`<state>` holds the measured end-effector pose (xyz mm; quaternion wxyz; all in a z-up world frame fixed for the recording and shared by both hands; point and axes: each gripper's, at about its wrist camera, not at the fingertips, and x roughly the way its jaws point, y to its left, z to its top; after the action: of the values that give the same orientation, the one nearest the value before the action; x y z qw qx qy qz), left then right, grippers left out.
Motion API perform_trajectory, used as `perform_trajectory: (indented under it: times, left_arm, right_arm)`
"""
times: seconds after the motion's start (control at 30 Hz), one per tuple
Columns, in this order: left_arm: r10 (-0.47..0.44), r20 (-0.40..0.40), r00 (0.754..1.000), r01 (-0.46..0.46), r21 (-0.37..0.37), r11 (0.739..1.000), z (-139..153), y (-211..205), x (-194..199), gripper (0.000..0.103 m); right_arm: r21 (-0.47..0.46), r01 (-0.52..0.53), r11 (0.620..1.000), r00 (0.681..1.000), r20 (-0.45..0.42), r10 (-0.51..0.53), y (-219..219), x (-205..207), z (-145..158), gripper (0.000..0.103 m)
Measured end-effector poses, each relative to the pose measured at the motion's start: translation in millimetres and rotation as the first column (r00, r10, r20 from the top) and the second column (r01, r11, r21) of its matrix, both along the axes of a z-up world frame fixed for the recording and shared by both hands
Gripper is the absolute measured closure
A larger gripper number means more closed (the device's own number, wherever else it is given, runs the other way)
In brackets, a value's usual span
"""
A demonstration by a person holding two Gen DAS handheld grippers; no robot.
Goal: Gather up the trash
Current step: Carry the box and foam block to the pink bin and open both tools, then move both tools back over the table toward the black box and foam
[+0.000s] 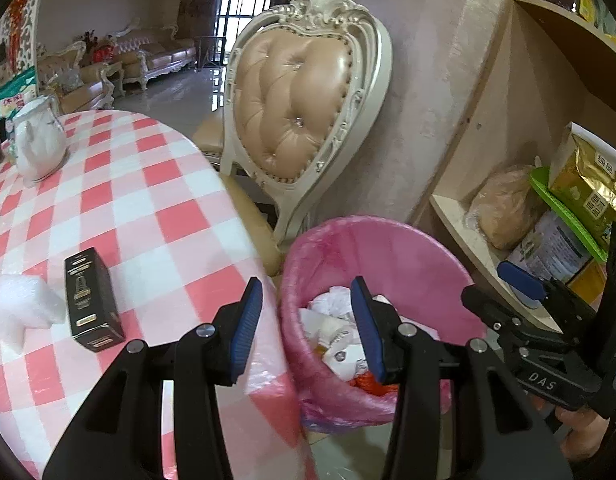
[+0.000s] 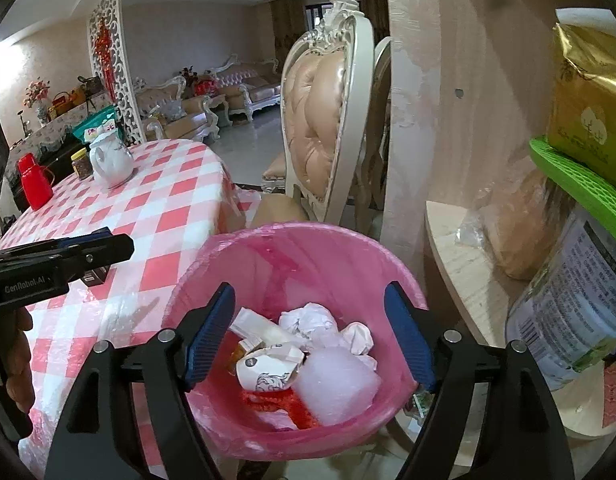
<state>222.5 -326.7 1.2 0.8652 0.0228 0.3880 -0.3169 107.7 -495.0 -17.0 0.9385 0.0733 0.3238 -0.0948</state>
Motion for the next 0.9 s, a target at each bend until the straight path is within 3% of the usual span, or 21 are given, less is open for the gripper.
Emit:
perform_trajectory:
  times: [0.5, 0.9]
  left_arm:
    - [0.058, 0.037, 0.998, -0.058, 0.013, 0.998, 6.8, 42.8, 9.6, 0.056]
    - [0.160, 0.069, 0.985, -0.163, 0.035, 0.986, 7.4, 106.5, 24.5, 0.051]
  right_arm:
    - [0.001, -0.072, 0.997, 0.997, 0.017, 0.072, 36.3, 13.9, 5.2, 0.022]
    - [0.003, -0.143, 0.990, 0.990, 0.017, 0.143, 74.3, 36.5, 6.7, 0.021]
